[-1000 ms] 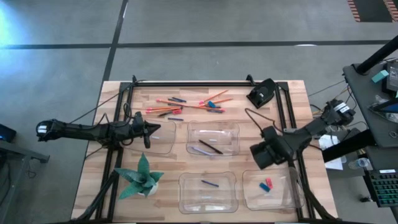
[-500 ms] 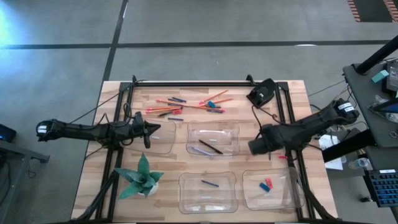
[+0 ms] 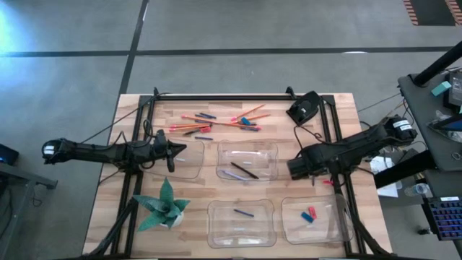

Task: Sort crayons/erasers/pens/pencils in bins
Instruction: Put the blue crayon into the bottom left transparent bin

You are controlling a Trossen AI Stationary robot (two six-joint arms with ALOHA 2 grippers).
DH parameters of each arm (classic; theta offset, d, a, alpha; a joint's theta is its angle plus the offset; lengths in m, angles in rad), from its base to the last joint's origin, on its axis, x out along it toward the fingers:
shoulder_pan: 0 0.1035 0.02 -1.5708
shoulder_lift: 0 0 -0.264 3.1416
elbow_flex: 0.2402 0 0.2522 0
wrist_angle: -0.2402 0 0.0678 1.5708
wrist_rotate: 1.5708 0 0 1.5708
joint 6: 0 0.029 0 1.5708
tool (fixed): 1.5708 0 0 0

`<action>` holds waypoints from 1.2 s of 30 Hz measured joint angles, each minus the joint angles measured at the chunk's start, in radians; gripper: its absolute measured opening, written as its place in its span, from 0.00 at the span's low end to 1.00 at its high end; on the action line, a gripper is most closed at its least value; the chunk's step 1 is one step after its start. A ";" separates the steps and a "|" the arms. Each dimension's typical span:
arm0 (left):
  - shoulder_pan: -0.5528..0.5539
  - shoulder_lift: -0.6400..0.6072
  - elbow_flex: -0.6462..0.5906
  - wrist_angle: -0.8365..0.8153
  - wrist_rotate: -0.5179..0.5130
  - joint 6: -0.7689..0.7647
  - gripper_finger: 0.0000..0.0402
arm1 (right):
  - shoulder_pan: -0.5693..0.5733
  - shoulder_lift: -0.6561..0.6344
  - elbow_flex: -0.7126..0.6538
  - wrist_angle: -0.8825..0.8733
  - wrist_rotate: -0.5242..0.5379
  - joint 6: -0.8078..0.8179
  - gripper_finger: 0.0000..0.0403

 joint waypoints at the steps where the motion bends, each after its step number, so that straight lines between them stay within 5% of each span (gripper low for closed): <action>1: 0.000 0.000 0.000 0.000 0.000 0.000 0.00 | -0.003 0.000 -0.011 0.022 -0.004 -0.005 0.39; 19: 0.000 -0.001 0.000 0.000 0.000 0.000 0.00 | -0.019 -0.002 -0.188 0.255 -0.061 -0.003 0.36; 36: 0.000 0.000 0.000 0.000 0.000 0.000 0.00 | -0.019 0.000 -0.202 0.289 -0.024 -0.057 0.15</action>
